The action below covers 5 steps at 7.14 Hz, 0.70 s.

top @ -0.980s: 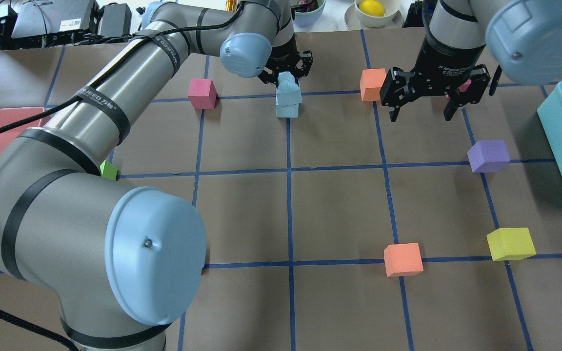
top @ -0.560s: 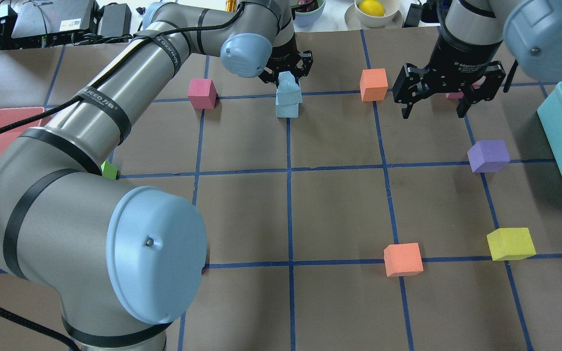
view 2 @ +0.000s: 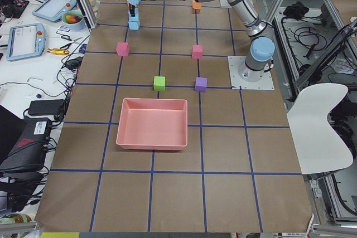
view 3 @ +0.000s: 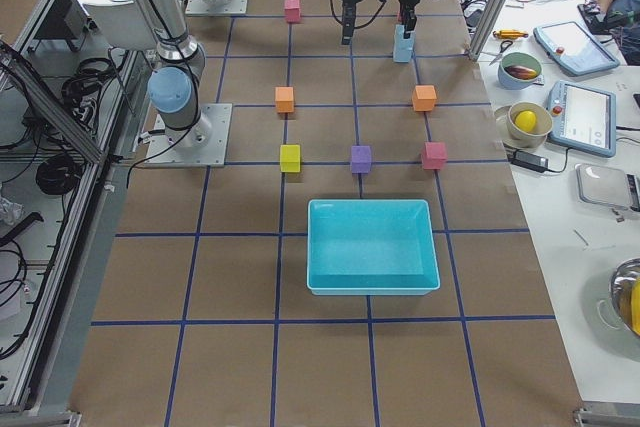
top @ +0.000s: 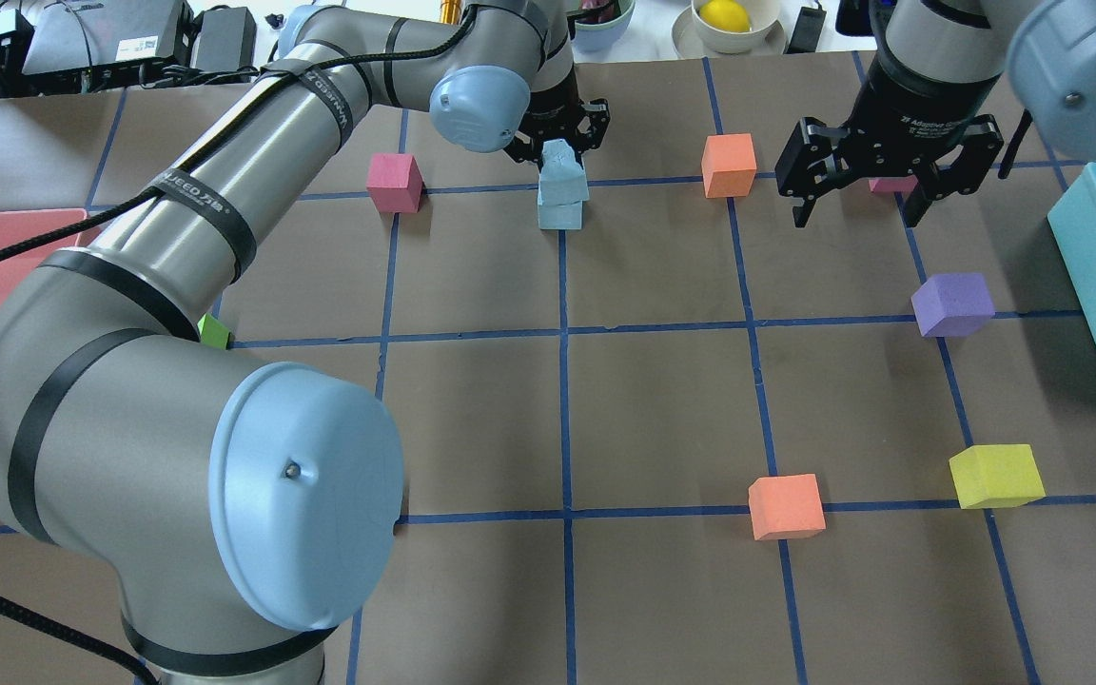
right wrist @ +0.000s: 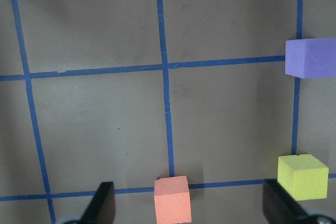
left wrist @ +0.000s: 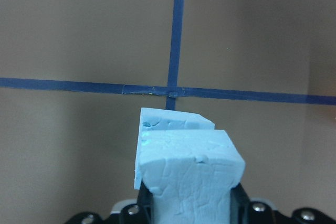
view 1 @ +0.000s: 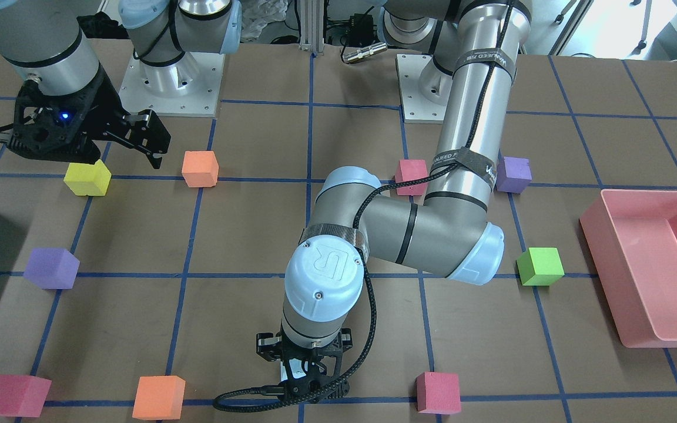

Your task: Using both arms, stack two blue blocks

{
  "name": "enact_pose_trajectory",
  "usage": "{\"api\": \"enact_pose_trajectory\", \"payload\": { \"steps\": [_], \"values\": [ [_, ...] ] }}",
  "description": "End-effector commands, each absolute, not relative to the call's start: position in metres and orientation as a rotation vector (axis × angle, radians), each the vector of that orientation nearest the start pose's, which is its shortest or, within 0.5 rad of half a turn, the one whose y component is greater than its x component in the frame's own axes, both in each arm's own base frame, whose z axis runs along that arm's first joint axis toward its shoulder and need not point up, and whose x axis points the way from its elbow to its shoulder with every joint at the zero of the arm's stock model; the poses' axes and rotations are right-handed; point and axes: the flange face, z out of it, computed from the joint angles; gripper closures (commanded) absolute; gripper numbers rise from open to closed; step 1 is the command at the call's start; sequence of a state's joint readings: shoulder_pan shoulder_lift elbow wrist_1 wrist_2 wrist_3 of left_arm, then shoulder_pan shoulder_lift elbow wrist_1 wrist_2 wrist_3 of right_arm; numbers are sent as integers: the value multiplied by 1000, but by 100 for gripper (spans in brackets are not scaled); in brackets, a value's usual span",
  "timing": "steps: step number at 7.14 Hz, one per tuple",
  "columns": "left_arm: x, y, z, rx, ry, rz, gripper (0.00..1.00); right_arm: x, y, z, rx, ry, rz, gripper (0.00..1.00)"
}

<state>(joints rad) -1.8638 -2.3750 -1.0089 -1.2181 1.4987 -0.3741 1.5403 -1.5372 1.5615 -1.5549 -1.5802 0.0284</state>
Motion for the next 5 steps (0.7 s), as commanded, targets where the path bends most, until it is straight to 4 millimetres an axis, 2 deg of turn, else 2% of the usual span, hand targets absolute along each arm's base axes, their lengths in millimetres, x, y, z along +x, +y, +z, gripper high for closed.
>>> {"api": "enact_pose_trajectory", "payload": {
  "steps": [1, 3, 5],
  "values": [
    [-362, -725, 275, -130, 3242, -133, 100, 117, -504, 477, 94, 3147, 53, 0],
    [-363, -730, 279, -129, 3246, -155, 100, 117, -504, 477, 94, 3150, 53, 0],
    [-363, -731, 273, -132, 3243, -146, 100, 116, -504, 477, 96, 3152, 56, 0]
  ]
}}
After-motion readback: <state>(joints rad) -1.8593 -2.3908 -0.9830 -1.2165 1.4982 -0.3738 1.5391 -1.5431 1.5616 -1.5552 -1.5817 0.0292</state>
